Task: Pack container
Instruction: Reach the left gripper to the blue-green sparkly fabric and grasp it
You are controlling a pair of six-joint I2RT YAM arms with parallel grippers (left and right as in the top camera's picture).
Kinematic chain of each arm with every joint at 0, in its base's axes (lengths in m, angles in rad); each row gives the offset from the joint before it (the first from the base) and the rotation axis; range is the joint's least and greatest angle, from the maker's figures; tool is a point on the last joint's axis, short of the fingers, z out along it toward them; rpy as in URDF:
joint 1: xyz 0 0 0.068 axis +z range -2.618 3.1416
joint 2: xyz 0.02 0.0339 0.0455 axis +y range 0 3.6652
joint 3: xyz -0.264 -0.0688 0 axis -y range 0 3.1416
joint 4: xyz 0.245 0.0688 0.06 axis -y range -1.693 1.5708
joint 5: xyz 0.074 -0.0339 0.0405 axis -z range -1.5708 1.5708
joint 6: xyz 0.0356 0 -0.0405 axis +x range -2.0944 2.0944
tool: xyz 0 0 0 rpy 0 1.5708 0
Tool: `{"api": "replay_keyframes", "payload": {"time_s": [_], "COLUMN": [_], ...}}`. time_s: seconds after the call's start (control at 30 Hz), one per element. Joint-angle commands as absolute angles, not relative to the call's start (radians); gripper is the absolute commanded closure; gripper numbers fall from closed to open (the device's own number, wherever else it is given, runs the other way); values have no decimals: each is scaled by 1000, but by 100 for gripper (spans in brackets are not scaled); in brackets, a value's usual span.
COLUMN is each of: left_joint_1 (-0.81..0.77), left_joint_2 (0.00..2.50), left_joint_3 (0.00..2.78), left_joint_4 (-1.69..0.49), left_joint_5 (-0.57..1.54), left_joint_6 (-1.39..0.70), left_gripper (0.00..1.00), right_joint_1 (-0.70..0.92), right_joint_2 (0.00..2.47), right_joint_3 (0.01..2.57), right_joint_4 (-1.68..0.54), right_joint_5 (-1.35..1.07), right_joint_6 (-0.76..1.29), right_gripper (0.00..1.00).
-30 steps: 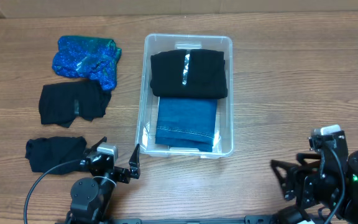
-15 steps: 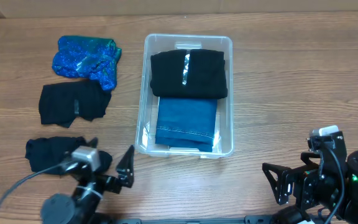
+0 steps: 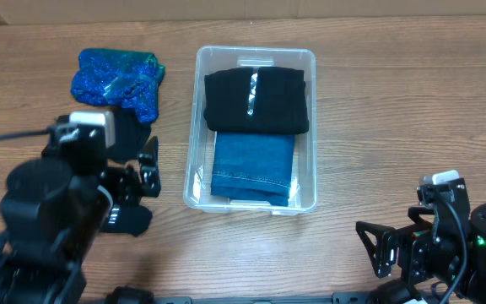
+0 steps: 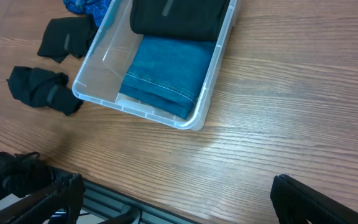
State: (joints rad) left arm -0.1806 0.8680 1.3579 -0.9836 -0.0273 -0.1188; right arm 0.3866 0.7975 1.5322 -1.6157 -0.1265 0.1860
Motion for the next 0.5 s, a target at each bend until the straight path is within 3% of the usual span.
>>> {"api": "replay_keyframes", "payload": {"time_s": [0.0, 0.1, 0.2, 0.27, 0.47], "left_joint_1": [-163, -35, 148, 299, 535], "left_joint_2": [976, 1172, 1336, 1422, 1562], "left_joint_3": [1444, 1644, 1794, 1841, 1842], "left_joint_4": [-1045, -1161, -1215, -1191, -1100], "left_joint_5": [-145, -148, 13, 136, 366], "left_joint_6": [-184, -172, -107, -100, -64], "left_gripper": [0, 0, 0, 0, 0], "right_joint_1": [387, 387, 387, 387, 387], "right_joint_2": [794, 794, 794, 794, 794], "right_joint_3": [1533, 1533, 1533, 1533, 1533], "right_joint_4": [-1610, -1610, -1610, -1610, -1610], "right_joint_5": [-129, -129, -129, -129, -129], "right_joint_6": [182, 182, 182, 182, 182], "right_gripper": [0, 0, 0, 0, 0]}}
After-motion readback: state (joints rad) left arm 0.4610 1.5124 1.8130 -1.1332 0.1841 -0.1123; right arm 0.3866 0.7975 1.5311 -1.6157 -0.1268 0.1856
